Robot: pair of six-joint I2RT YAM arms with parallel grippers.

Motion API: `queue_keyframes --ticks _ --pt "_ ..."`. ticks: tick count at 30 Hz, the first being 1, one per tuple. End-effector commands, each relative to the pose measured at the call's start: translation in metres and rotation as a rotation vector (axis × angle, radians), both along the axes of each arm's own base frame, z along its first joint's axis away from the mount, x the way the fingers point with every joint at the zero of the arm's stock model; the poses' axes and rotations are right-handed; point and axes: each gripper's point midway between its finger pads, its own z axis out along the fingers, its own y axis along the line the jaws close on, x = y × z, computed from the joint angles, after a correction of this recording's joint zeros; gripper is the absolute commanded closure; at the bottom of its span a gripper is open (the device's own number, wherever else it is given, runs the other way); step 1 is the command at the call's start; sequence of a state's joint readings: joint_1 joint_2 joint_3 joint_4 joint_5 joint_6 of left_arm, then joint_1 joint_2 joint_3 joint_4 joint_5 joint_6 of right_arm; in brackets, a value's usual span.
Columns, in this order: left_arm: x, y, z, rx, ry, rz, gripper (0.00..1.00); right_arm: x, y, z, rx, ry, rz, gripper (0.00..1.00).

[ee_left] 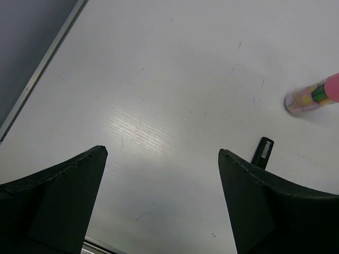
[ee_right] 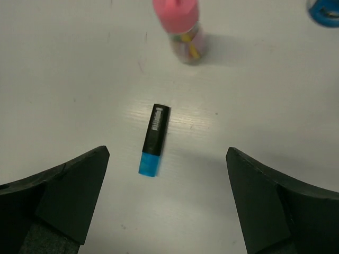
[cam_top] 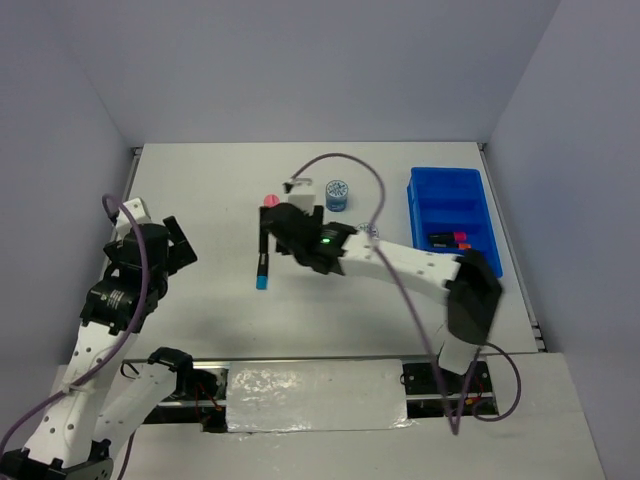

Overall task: Sort the stationery into containers
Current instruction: Pick up the pen from the center of the board.

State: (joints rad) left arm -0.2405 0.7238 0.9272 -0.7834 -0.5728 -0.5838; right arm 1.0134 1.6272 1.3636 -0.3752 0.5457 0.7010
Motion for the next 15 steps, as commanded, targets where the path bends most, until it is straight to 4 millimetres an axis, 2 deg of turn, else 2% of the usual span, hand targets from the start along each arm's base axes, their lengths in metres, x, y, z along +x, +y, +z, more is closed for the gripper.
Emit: queue_keyframes --ticks 1,2,3,4,6,7,9,12,13,15 --pt "0.005 0.002 0.011 -0.009 -0.043 0.017 0.01 -0.003 0.027 -0.063 -0.263 0.088 -0.031 0.0" --pt "0.005 0.001 0.011 -0.008 -0.039 0.015 0.01 -0.003 0.036 -0.071 -0.29 0.091 -0.041 0.0" --pt "0.006 0.0 0.01 -0.008 -0.036 0.01 0.01 0.0 0.055 -0.059 -0.264 0.075 -0.038 0.0" --pt "0.006 0.0 0.01 -0.008 -0.033 0.005 0.01 -0.006 0.062 -0.089 -0.335 0.11 -0.022 0.0" --pt "0.007 -0.001 0.01 -0.009 -0.034 -0.002 0.01 -0.008 0.079 -0.099 -0.317 0.129 -0.001 0.0" --pt "0.006 -0.001 0.01 -0.009 -0.035 -0.002 0.01 -0.01 0.085 -0.115 -0.328 0.144 0.007 0.0" --pt "0.007 -0.003 0.012 -0.013 -0.045 -0.012 0.01 -0.012 0.089 -0.133 -0.326 0.17 0.01 0.01" --pt "0.007 -0.004 0.011 -0.014 -0.044 -0.021 0.01 -0.015 0.086 -0.149 -0.335 0.199 0.003 0.02" --pt "0.007 -0.005 0.011 -0.016 -0.045 -0.025 0.01 -0.014 0.091 -0.152 -0.313 0.198 0.018 0.03" --pt "0.008 -0.005 0.011 -0.016 -0.044 -0.029 0.01 -0.019 0.096 -0.165 -0.306 0.217 0.062 0.08"
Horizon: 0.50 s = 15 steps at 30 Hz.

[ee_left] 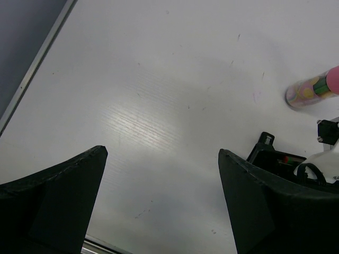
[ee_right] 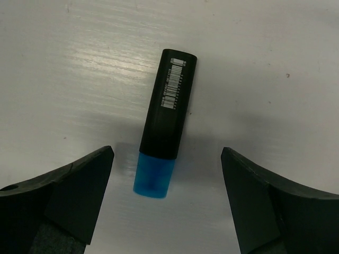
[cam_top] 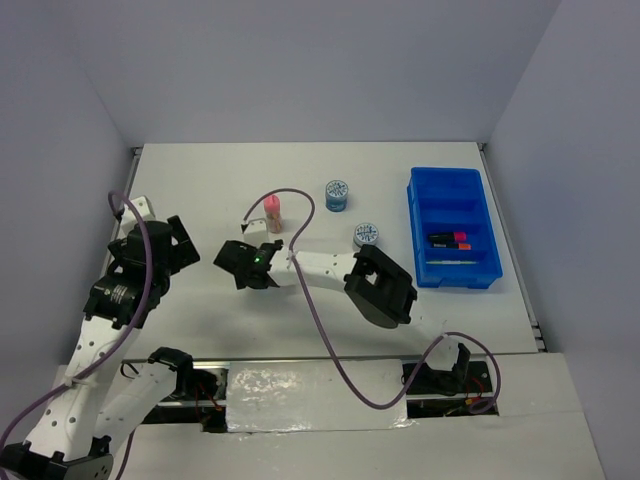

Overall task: Sort the stationery into containers
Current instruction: Pick up the pen from the center of the board.

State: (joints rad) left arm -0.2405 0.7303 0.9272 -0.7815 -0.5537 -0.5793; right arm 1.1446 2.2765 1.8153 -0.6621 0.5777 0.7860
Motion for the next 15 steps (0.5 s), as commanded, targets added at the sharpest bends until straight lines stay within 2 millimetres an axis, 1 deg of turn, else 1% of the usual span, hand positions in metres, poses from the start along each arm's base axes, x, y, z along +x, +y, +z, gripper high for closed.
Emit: queue_keyframes --ticks 1,2,4,5,6,8,10,11,12,13,14,15 --pt "0.007 -0.002 0.013 -0.01 -0.051 -0.011 0.01 0.006 0.012 0.003 0.077 0.003 0.002 0.1" --pt "0.007 -0.002 0.013 -0.01 -0.05 -0.013 0.01 0.005 0.012 -0.001 0.076 0.014 0.008 0.13" --pt "0.006 -0.002 0.013 -0.012 -0.055 -0.014 0.01 0.007 0.011 -0.011 0.075 0.037 0.012 0.21" --pt "0.006 -0.003 0.013 -0.012 -0.054 -0.015 0.01 0.008 0.01 -0.014 0.076 0.048 0.018 0.26" --pt "0.006 -0.002 0.013 -0.012 -0.055 -0.016 0.01 0.009 0.007 -0.018 0.073 0.06 0.012 0.34" --pt "0.006 -0.002 0.013 -0.012 -0.055 -0.016 0.01 0.008 0.005 -0.02 0.079 0.072 0.02 0.38" --pt "0.006 -0.003 0.013 -0.012 -0.056 -0.018 0.01 0.007 0.001 -0.021 0.092 0.077 0.026 0.48" --pt "0.006 -0.003 0.013 -0.012 -0.056 -0.019 0.01 0.005 -0.006 -0.024 0.08 0.085 0.023 0.56" --pt "0.006 -0.003 0.013 -0.012 -0.056 -0.019 0.01 0.005 -0.005 -0.017 0.095 0.075 0.028 0.61" --pt "0.006 -0.003 0.013 -0.012 -0.056 -0.019 0.01 0.006 -0.007 -0.014 0.101 0.072 0.033 0.64" --pt "0.006 -0.003 0.014 -0.013 -0.059 -0.019 0.01 0.001 -0.011 -0.005 0.109 0.075 0.075 0.72" --pt "0.006 -0.003 0.014 -0.013 -0.06 -0.021 0.01 0.003 -0.002 0.008 0.161 0.046 0.111 0.79"
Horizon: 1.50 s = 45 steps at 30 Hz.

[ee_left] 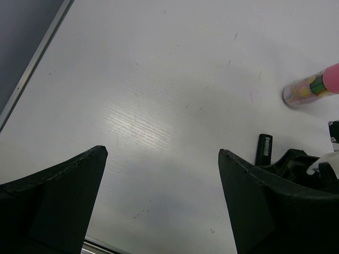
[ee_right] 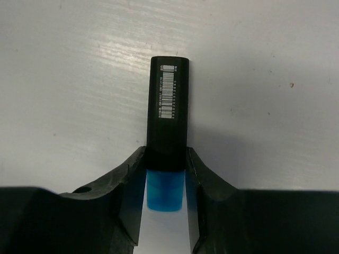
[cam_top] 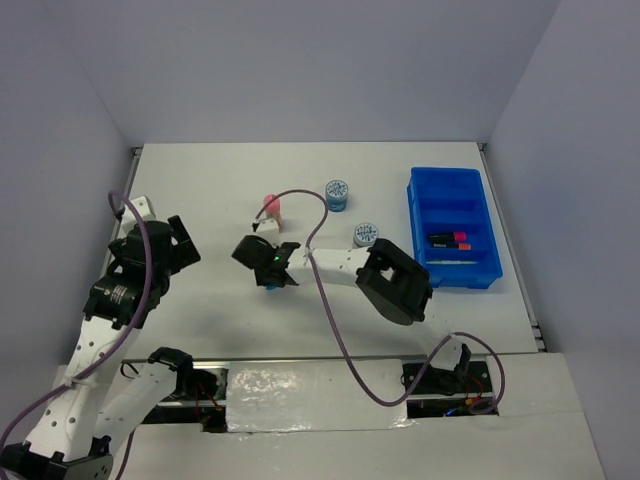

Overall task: Sort the stationery into containers
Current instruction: Pick up the pen from the center of the board, then place the pen in the storage box.

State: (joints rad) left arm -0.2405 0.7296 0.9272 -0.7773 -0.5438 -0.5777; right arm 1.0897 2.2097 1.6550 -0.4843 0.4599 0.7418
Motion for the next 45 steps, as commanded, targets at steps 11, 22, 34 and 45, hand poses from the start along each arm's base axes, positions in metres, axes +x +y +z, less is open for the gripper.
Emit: queue_keyframes --ticks 11,22,34,45 --pt "0.005 -0.005 0.016 -0.016 -0.071 -0.036 0.01 0.009 -0.172 0.208 0.459 -0.354 -0.036 1.0" --pt "0.009 -0.014 0.014 -0.028 -0.067 -0.091 0.01 0.044 -0.46 0.203 0.519 -0.584 -1.203 0.99" --pt "0.011 -0.017 0.011 -0.028 -0.057 -0.106 0.01 0.078 -0.505 0.13 0.485 -0.382 -1.387 0.91" --pt "0.012 -0.016 0.011 -0.026 -0.053 -0.103 0.01 0.079 -0.501 0.109 0.481 -0.316 -1.397 0.33"
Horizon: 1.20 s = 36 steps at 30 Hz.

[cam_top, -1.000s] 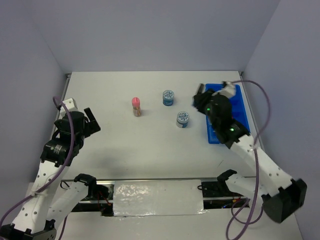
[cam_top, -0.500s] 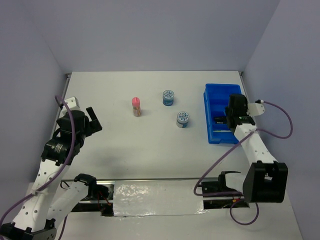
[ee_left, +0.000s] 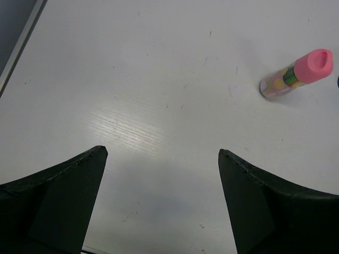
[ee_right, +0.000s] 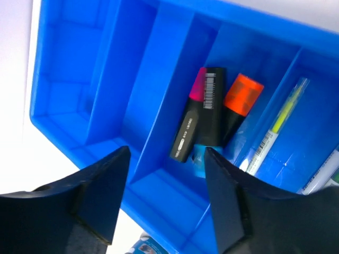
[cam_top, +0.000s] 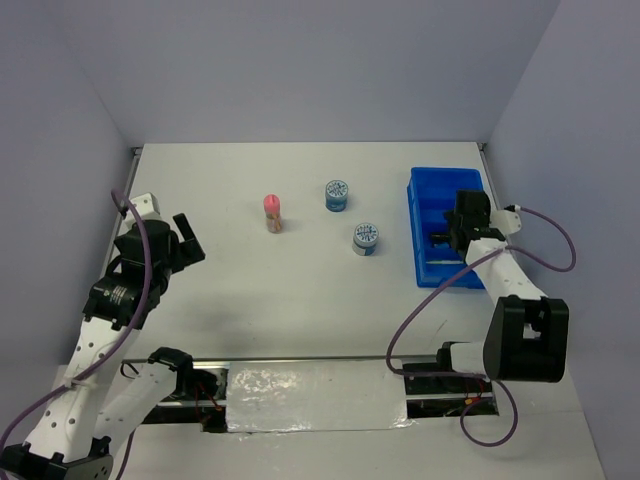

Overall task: Sort the stationery into containers
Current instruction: Place the pen in the storage box, then pick up the stationery from the center of the board.

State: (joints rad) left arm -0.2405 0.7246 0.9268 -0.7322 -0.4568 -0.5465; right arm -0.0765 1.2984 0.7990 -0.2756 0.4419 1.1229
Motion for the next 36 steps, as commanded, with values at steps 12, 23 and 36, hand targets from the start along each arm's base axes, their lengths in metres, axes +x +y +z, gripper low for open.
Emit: queue_keyframes --ticks 12,23,36 --pt "0.004 0.001 0.006 0.011 -0.027 -0.008 0.01 0.045 0.177 0.106 -0.432 -0.165 0.981 0.0" --pt "0.007 -0.003 0.002 0.011 -0.008 -0.029 0.01 0.018 0.246 -0.004 -0.537 0.33 1.284 0.0" --pt "0.009 -0.007 0.001 0.007 -0.006 -0.054 0.01 0.021 0.236 -0.019 -0.579 0.353 1.226 0.0"
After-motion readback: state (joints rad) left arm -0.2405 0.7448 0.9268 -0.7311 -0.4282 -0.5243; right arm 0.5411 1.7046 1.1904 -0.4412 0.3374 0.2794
